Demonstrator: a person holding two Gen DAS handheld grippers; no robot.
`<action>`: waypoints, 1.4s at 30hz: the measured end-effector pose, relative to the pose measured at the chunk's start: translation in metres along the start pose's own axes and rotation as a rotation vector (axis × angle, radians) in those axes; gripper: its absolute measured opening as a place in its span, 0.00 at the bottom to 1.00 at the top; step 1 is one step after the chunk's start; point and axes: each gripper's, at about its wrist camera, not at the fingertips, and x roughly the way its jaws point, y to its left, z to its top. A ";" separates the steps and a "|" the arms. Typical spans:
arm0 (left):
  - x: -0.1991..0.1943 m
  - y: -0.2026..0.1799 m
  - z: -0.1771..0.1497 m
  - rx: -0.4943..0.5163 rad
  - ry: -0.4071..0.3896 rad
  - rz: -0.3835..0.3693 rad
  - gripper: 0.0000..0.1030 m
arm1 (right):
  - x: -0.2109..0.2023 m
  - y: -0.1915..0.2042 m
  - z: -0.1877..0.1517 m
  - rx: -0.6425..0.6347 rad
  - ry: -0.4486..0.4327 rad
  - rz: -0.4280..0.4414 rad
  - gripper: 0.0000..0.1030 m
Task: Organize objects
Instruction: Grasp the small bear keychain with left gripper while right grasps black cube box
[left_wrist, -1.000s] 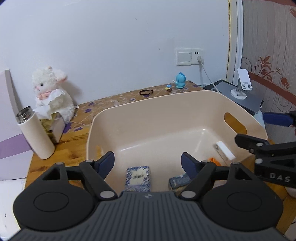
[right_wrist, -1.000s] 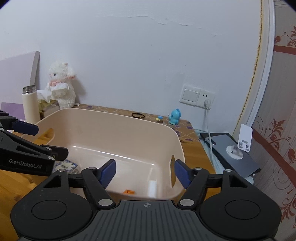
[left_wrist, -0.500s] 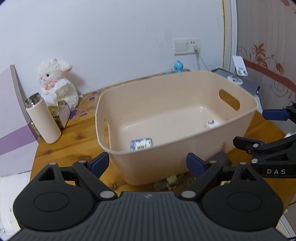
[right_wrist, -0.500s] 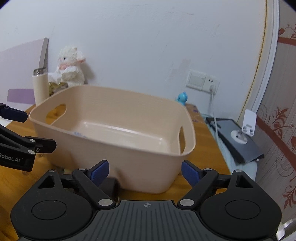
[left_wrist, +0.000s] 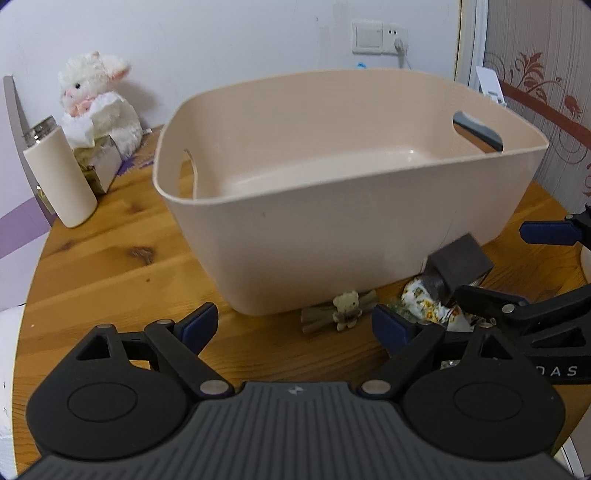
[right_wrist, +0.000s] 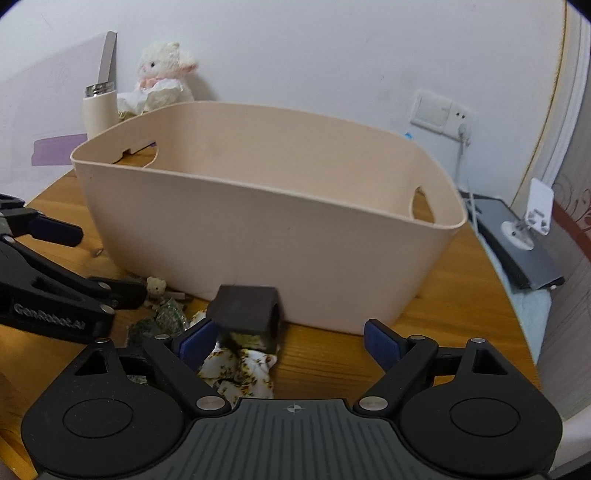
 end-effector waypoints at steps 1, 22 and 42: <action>0.003 0.000 -0.001 0.001 0.005 0.000 0.88 | 0.002 0.001 0.000 0.002 0.003 0.005 0.86; 0.037 -0.001 -0.001 -0.138 0.036 -0.022 0.91 | 0.015 -0.011 -0.001 0.064 0.003 0.019 0.86; 0.023 0.002 -0.008 -0.142 0.012 -0.027 0.45 | 0.004 -0.002 -0.001 0.026 -0.004 0.050 0.35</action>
